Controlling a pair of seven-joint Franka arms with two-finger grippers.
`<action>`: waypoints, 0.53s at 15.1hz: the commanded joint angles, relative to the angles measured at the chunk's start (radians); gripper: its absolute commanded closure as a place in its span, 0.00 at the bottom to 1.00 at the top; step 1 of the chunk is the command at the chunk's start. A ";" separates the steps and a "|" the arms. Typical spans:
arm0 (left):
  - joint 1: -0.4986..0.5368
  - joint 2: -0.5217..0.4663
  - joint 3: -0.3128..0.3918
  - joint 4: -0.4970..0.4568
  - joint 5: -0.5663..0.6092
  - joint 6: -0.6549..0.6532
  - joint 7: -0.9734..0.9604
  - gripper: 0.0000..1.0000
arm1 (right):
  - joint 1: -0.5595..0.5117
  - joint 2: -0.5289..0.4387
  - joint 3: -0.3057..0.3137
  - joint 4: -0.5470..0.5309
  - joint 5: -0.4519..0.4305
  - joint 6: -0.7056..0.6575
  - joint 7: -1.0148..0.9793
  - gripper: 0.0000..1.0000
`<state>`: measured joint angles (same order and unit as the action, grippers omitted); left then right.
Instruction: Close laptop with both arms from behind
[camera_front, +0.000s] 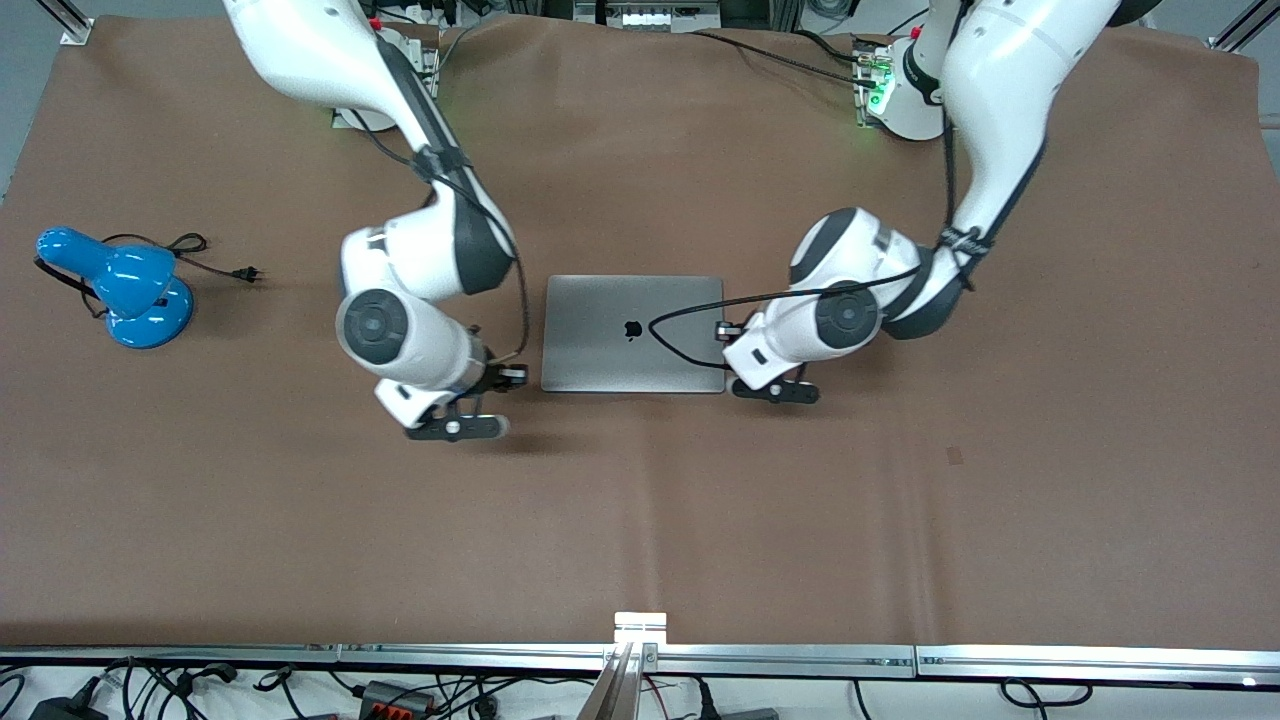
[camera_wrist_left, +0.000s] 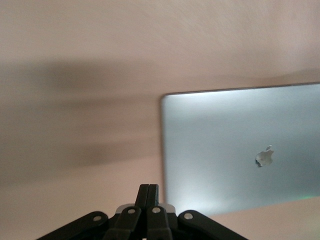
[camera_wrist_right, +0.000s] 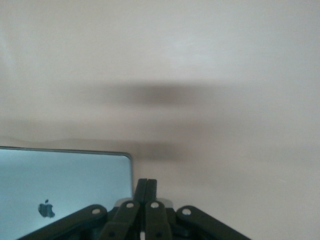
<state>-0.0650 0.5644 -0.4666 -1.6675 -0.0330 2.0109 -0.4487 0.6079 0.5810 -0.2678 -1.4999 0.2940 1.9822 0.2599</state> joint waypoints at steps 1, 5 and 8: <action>0.059 -0.104 -0.003 -0.003 0.028 -0.116 0.014 1.00 | 0.003 -0.082 -0.077 -0.008 -0.012 -0.113 -0.014 1.00; 0.062 -0.233 0.116 0.011 0.025 -0.260 0.204 1.00 | -0.005 -0.109 -0.204 0.134 -0.010 -0.345 -0.129 1.00; 0.057 -0.331 0.233 0.006 0.022 -0.366 0.339 0.95 | -0.004 -0.109 -0.287 0.208 -0.021 -0.431 -0.255 0.97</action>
<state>0.0029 0.3135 -0.3055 -1.6422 -0.0204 1.7036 -0.1951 0.6022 0.4550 -0.5136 -1.3534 0.2892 1.6083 0.0822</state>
